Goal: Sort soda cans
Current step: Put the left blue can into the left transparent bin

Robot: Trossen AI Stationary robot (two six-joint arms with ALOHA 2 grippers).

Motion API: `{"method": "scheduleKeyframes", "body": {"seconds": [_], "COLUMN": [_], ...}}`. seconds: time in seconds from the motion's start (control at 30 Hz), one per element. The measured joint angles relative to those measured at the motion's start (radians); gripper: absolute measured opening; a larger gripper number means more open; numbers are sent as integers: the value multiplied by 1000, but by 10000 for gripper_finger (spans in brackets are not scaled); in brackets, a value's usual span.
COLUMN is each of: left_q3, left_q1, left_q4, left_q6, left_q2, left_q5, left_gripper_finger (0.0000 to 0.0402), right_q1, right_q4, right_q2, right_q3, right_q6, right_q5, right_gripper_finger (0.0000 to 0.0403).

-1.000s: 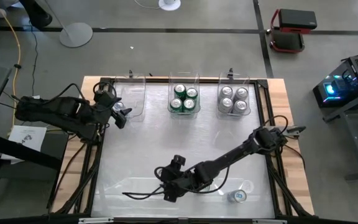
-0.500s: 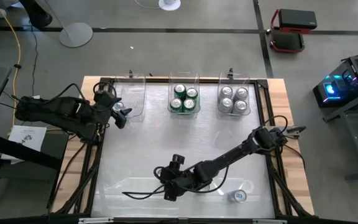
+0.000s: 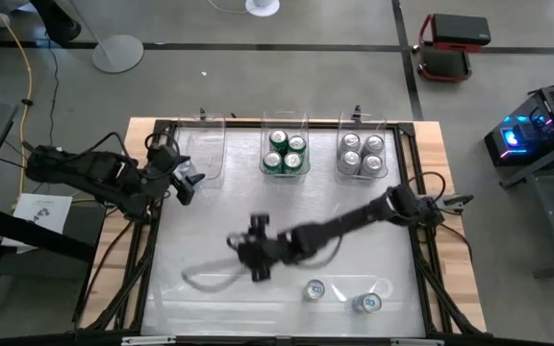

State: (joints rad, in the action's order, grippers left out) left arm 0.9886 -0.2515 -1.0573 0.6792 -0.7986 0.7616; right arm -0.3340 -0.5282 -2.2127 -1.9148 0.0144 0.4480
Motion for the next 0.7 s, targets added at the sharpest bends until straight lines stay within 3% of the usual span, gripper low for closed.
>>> {"method": "scheduleKeyframes", "body": {"seconds": [0.17,0.4,0.6,0.7], "left_q3": [0,0,13,43], "left_q1": [-19,-19,-19,-18], "left_q4": [-1,-1,10,15], "left_q6": [-26,-59,-102,-124], "left_q2": [1,35,130,173], "left_q5": [3,45,89,118], "left_gripper_finger": [314,314,314,314], "right_q1": [159,375,522,572], "right_q4": [79,206,264,287], "right_q2": [32,146,121,63], "right_q3": [1,-2,-84,-144], "right_q6": [142,256,207,181], "right_q5": [-134,-466,-528,-619], "right_gripper_finger": [213,213,213,213]}}
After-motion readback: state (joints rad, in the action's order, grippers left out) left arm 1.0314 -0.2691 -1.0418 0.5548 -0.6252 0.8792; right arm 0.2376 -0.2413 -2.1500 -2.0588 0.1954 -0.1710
